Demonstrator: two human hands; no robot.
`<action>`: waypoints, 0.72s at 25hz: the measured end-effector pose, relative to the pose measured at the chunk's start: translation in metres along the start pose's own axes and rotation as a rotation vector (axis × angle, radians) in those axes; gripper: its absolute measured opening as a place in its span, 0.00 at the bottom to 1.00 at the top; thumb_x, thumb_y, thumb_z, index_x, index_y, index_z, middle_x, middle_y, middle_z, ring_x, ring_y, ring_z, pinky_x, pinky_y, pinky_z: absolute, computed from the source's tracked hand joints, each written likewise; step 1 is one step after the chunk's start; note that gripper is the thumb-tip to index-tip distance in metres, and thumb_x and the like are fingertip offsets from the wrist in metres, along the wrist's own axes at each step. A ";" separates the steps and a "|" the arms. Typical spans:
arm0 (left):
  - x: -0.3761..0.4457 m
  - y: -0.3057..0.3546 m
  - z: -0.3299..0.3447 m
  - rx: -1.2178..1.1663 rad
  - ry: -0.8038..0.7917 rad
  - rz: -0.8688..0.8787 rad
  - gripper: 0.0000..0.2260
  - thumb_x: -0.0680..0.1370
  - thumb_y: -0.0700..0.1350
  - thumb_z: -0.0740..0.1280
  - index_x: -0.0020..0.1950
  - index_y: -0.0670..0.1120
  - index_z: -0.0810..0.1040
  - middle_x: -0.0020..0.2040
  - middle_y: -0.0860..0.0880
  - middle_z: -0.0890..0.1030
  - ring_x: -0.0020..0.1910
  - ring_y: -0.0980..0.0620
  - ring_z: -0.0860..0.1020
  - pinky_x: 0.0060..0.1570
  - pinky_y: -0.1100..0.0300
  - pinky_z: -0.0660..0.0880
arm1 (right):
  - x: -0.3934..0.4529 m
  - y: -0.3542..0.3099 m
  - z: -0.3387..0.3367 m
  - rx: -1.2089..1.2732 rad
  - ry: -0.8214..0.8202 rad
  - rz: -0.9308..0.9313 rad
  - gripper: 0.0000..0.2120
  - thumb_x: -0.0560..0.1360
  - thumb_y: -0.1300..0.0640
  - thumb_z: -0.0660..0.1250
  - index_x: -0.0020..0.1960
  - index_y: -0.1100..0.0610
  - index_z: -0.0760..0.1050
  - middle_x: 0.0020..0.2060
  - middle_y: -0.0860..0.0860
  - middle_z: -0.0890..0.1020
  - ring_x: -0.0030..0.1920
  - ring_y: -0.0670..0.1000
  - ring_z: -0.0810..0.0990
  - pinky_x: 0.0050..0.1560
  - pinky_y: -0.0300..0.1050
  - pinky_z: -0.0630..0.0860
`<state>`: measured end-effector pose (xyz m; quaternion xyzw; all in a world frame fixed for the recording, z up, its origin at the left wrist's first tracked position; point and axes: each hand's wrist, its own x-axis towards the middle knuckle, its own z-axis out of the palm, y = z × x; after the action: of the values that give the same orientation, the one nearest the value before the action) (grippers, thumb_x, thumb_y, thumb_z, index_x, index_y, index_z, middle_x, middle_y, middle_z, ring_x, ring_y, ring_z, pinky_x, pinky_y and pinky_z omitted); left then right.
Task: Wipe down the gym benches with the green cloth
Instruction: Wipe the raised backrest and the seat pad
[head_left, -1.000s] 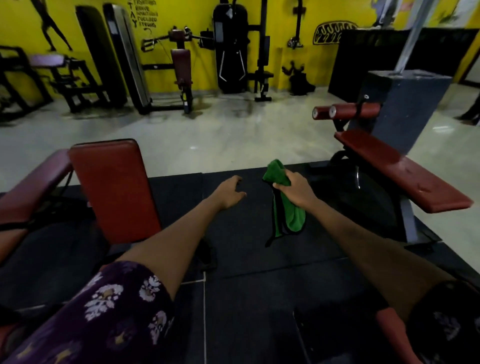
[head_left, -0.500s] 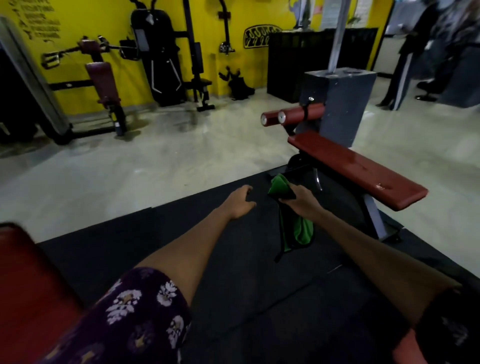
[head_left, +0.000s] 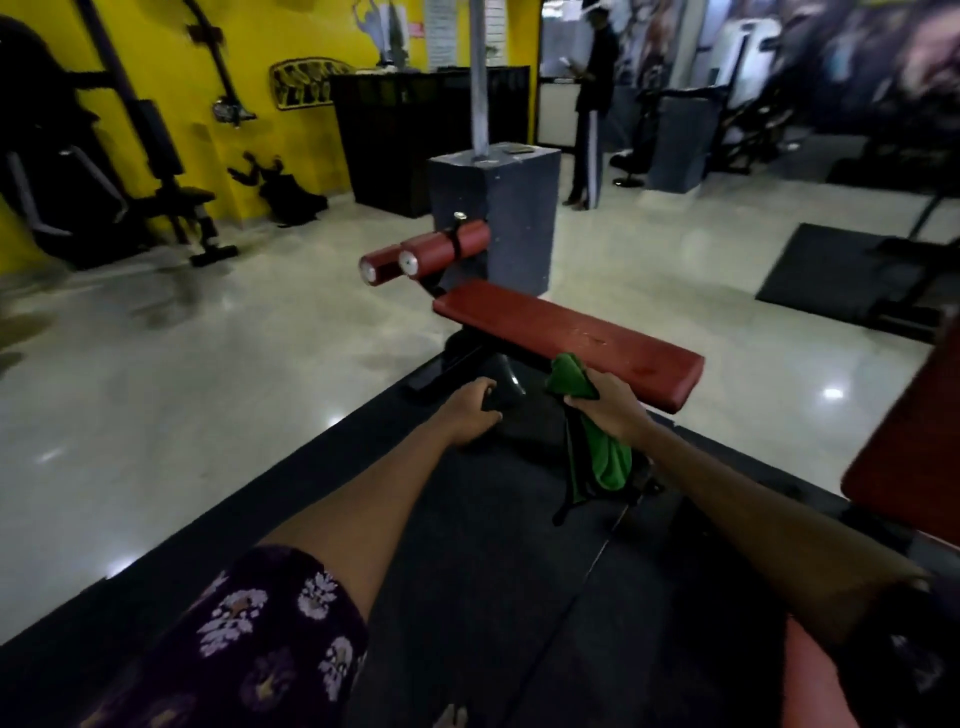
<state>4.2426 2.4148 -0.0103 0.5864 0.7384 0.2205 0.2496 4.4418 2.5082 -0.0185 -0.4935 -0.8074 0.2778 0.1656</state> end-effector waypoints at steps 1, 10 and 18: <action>0.027 0.002 -0.001 0.003 -0.024 0.030 0.25 0.78 0.43 0.66 0.73 0.42 0.62 0.69 0.43 0.68 0.67 0.46 0.69 0.62 0.59 0.65 | 0.015 0.008 -0.004 0.011 0.038 0.039 0.23 0.75 0.53 0.67 0.68 0.59 0.69 0.55 0.61 0.78 0.55 0.60 0.77 0.46 0.43 0.66; 0.240 0.095 0.013 -0.009 -0.262 0.407 0.22 0.78 0.41 0.65 0.71 0.41 0.66 0.69 0.43 0.70 0.67 0.47 0.69 0.60 0.62 0.65 | 0.093 0.066 -0.083 0.046 0.385 0.404 0.23 0.76 0.52 0.67 0.68 0.59 0.68 0.55 0.61 0.75 0.55 0.61 0.75 0.49 0.47 0.71; 0.322 0.222 0.124 -0.131 -0.440 0.674 0.17 0.77 0.36 0.65 0.65 0.37 0.71 0.64 0.41 0.75 0.63 0.45 0.73 0.62 0.56 0.69 | 0.065 0.162 -0.145 0.065 0.647 0.722 0.22 0.76 0.53 0.66 0.68 0.57 0.69 0.55 0.60 0.74 0.55 0.59 0.74 0.54 0.50 0.72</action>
<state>4.4277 2.7804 -0.0053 0.8115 0.4184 0.2057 0.3522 4.6048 2.6660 -0.0034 -0.7977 -0.4826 0.1751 0.3164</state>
